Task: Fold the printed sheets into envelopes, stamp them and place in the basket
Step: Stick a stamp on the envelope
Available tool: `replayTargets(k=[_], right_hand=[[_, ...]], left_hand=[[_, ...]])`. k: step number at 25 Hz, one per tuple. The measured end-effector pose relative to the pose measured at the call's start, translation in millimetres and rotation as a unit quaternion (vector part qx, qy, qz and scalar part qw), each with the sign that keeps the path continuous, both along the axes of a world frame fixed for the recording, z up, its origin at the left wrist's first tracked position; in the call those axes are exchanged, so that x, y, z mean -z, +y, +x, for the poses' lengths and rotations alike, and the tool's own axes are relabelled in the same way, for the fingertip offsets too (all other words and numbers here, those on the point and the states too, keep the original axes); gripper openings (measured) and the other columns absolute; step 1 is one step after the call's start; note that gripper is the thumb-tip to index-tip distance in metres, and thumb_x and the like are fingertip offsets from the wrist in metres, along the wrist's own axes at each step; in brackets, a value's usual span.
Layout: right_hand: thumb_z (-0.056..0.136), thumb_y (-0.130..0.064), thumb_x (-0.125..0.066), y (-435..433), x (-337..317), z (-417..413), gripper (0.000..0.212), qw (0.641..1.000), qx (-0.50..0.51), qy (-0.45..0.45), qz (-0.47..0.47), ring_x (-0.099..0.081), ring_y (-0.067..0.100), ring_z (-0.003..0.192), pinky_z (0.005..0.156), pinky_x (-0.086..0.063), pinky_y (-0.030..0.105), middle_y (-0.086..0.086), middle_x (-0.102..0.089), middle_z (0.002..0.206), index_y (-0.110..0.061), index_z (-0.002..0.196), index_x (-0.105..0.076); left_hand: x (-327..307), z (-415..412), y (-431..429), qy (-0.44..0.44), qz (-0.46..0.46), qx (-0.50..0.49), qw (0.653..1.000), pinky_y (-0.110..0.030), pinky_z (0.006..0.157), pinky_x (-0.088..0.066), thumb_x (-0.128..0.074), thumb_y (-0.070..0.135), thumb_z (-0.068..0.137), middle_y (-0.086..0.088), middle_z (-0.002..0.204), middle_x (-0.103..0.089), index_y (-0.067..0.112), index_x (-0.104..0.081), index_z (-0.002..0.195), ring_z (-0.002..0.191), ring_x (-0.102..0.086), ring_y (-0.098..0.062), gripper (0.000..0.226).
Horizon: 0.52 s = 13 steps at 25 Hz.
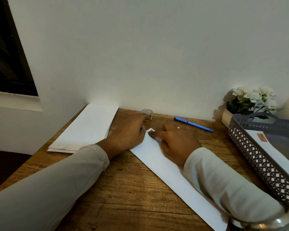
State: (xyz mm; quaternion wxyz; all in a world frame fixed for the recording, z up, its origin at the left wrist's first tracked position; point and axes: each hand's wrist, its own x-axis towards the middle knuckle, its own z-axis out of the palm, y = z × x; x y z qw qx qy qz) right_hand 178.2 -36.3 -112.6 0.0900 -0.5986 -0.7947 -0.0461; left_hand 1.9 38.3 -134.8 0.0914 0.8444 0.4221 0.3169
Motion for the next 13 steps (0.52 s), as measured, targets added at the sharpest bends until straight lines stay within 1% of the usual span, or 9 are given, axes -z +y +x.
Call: replayTargets(k=[1,3,4,6,8,10,13], right_hand=[[0.106,-0.033,-0.035,-0.1,-0.1,-3.0,0.046,1.0,0.001,-0.014,-0.005,-0.058,0.022,0.111,0.08,-0.049,0.028,-0.001,-0.054,0.133,-0.045,0.151,-0.038],[0.107,-0.035,-0.033,1.1,-1.5,-5.3,0.045,1.0,0.015,-0.019,-0.006,-0.059,0.024,0.113,0.086,-0.053,0.034,0.0,-0.056,0.136,-0.043,0.151,-0.038],[0.107,-0.035,-0.033,2.6,-1.9,-4.8,0.044,1.0,0.024,-0.014,0.0,-0.06,0.022,0.11,0.085,-0.054,0.034,0.0,-0.059,0.132,-0.041,0.15,-0.042],[0.106,-0.035,-0.035,4.9,-1.5,-2.6,0.041,0.999,0.032,-0.008,0.017,-0.059,0.018,0.096,0.074,-0.049,0.029,-0.002,-0.062,0.116,-0.037,0.144,-0.051],[0.106,-0.036,-0.038,2.7,0.4,1.1,0.039,0.999,0.023,-0.017,0.036,-0.053,0.015,0.083,0.066,-0.043,0.028,-0.006,-0.055,0.098,-0.034,0.137,-0.06],[0.105,-0.037,-0.04,-0.5,0.9,4.5,0.037,0.999,0.011,-0.021,0.041,-0.053,0.015,0.08,0.065,-0.046,0.028,-0.007,-0.052,0.093,-0.033,0.134,-0.063],[0.105,-0.039,-0.044,-3.6,0.7,4.3,0.036,0.999,-0.023,-0.017,0.044,-0.055,0.016,0.081,0.065,-0.047,0.028,-0.008,-0.051,0.093,-0.036,0.136,-0.062]], left_hand=[[0.0,0.2,-0.5,0.001,-0.005,0.0,1.0,-0.005,0.065,-0.031,-0.058,0.014,0.096,0.0,0.115,-0.068,0.019,-0.055,0.138,0.084,-0.048,-0.002,0.042],[-0.5,1.1,-1.7,-0.003,-0.016,-0.001,1.0,-0.005,0.066,-0.031,-0.057,0.013,0.097,-0.001,0.116,-0.067,0.019,-0.055,0.138,0.084,-0.047,-0.003,0.042],[-1.1,1.1,-2.0,-0.005,-0.018,-0.001,1.0,-0.005,0.068,-0.031,-0.056,0.012,0.097,-0.001,0.117,-0.067,0.018,-0.055,0.138,0.085,-0.047,-0.003,0.042],[-2.7,0.6,-2.5,-0.002,-0.017,-0.002,1.0,-0.006,0.068,-0.032,-0.056,0.012,0.097,-0.001,0.116,-0.067,0.018,-0.055,0.138,0.085,-0.047,-0.003,0.042],[-3.3,0.8,-3.9,0.007,-0.013,-0.004,1.0,-0.006,0.063,-0.033,-0.057,0.011,0.096,0.001,0.112,-0.067,0.018,-0.055,0.137,0.082,-0.048,-0.003,0.042],[-3.0,0.6,-4.7,0.011,-0.012,0.0,1.0,-0.006,0.061,-0.033,-0.057,0.011,0.095,0.001,0.109,-0.068,0.019,-0.055,0.136,0.08,-0.049,-0.004,0.042],[-5.0,0.7,-6.4,0.011,-0.017,-0.006,1.0,-0.008,0.061,-0.032,-0.057,0.01,0.095,0.0,0.112,-0.068,0.019,-0.056,0.136,0.082,-0.048,-0.004,0.042]])
